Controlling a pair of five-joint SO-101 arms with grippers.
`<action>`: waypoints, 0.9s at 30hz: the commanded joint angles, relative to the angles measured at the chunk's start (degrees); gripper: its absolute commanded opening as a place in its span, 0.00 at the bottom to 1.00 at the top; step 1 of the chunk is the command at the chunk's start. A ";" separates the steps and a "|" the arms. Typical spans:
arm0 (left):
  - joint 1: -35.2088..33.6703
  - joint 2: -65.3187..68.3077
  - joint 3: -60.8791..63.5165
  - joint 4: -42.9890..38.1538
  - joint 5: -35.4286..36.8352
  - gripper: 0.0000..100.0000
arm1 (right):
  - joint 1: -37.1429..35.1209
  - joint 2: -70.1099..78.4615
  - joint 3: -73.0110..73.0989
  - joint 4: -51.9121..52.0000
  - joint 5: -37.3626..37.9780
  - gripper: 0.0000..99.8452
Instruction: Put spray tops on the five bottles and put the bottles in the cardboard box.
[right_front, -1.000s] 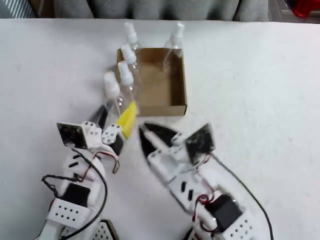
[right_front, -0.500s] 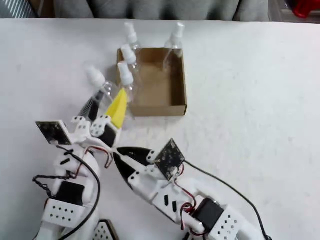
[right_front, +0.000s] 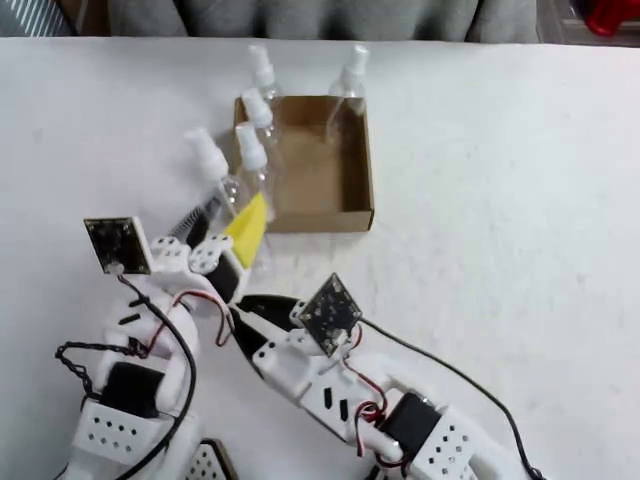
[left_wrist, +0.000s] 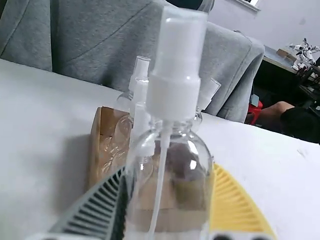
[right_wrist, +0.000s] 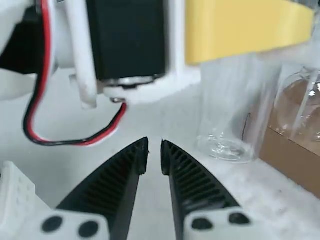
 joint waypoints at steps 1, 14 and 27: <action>1.10 -1.27 -4.40 0.18 0.70 0.02 | 0.84 0.66 -0.79 -1.36 -0.26 0.01; 2.95 -17.54 -7.47 16.97 0.26 0.02 | 3.65 0.75 -0.79 -2.77 -0.26 0.01; 6.73 -18.77 -6.42 20.40 -4.13 0.02 | 9.01 0.75 -0.97 -4.18 -0.26 0.01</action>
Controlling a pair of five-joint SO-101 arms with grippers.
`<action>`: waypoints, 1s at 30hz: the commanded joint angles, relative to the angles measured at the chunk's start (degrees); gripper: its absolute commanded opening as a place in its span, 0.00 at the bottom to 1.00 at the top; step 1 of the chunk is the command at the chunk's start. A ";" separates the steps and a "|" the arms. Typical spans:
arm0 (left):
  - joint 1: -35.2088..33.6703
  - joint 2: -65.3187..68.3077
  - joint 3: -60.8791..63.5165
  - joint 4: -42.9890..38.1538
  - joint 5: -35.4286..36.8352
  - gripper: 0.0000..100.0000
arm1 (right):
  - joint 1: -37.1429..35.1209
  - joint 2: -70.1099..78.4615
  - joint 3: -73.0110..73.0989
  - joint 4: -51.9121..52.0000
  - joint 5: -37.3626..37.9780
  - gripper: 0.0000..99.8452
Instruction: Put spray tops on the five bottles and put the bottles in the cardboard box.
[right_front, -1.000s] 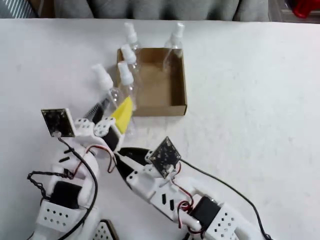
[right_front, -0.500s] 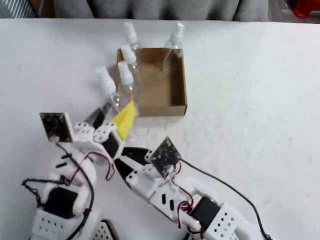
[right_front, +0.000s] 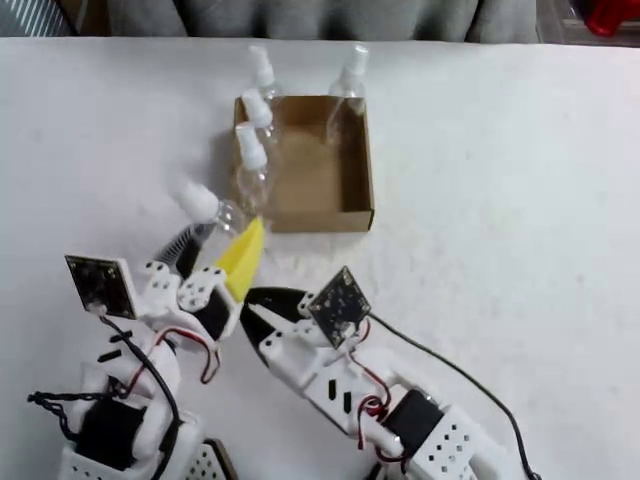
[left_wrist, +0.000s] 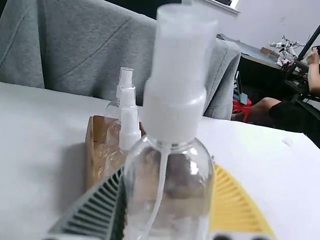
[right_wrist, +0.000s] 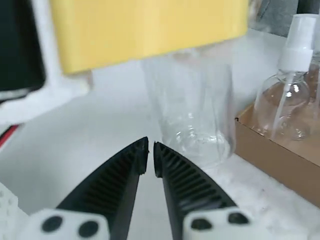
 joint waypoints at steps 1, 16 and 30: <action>3.30 -0.75 -2.81 1.23 -0.44 0.02 | 3.74 0.40 -0.88 -3.38 -0.35 0.01; 1.10 -0.31 2.37 -6.07 -0.62 0.02 | 5.23 -0.04 -1.76 0.04 0.00 0.01; -0.75 6.73 0.09 -5.98 -5.27 0.02 | 8.04 -0.04 -9.05 16.04 6.33 0.01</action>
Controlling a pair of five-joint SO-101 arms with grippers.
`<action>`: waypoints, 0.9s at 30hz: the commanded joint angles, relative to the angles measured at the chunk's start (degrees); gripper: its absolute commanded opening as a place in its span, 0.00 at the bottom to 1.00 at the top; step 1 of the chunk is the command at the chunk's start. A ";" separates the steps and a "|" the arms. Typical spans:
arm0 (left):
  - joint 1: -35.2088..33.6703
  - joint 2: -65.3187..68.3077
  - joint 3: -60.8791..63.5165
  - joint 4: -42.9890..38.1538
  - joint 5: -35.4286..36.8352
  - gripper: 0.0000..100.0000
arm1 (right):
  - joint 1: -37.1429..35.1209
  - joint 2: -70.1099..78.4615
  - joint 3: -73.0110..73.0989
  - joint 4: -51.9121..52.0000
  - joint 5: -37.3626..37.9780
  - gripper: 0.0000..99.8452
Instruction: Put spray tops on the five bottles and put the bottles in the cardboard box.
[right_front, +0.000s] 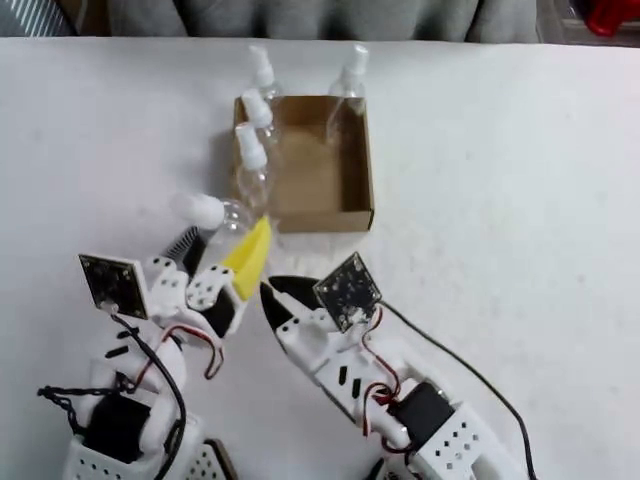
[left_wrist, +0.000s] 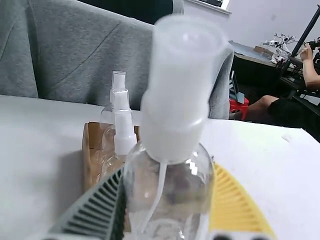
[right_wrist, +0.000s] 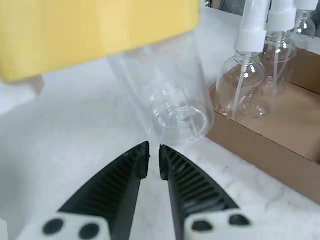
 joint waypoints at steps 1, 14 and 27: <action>-0.57 9.10 -4.66 -0.88 -2.90 0.02 | 3.91 -0.04 -5.10 6.29 3.25 0.01; 2.33 26.15 -13.89 -6.15 -4.31 0.02 | 45.49 -10.95 -4.22 33.36 23.74 0.01; 7.60 51.74 -34.11 -10.29 -8.35 0.02 | 57.01 -19.56 12.92 30.99 36.22 0.01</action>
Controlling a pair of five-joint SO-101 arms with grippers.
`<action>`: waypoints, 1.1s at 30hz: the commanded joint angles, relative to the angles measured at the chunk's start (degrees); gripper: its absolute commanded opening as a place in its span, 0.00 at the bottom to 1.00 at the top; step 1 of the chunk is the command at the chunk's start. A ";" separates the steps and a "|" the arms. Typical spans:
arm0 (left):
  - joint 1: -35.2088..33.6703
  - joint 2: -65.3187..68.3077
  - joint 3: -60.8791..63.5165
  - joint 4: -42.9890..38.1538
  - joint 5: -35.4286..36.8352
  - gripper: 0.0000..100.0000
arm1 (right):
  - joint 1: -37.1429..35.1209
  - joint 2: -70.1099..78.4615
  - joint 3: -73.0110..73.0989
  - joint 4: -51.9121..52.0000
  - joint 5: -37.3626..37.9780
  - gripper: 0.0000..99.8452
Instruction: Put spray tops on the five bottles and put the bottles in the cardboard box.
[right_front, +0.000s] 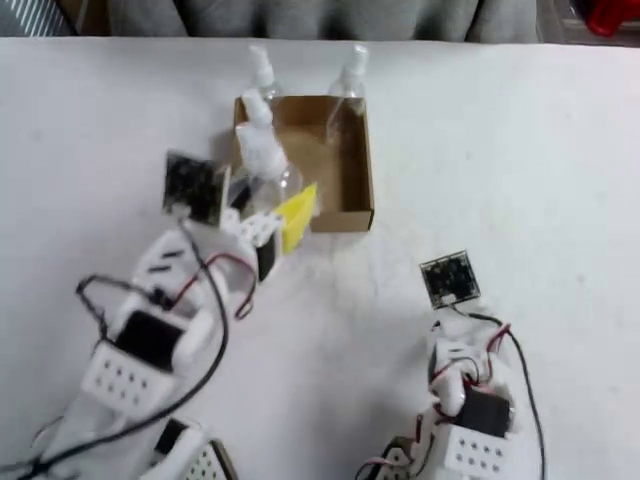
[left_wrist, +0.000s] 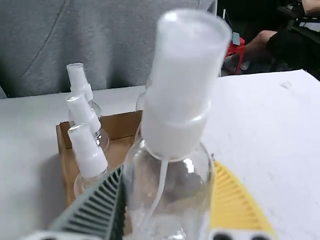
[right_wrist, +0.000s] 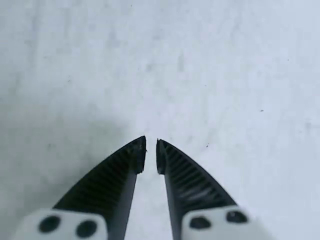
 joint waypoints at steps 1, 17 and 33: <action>1.63 9.63 -10.29 -3.08 -0.79 0.02 | -0.48 -0.84 0.70 -1.19 0.70 0.01; 1.63 37.76 -13.63 -36.22 -0.79 0.02 | -0.48 -0.31 1.41 -1.10 0.88 0.01; 1.45 59.38 -16.70 -58.55 -1.23 0.02 | -1.01 -0.31 1.41 -0.13 5.10 0.01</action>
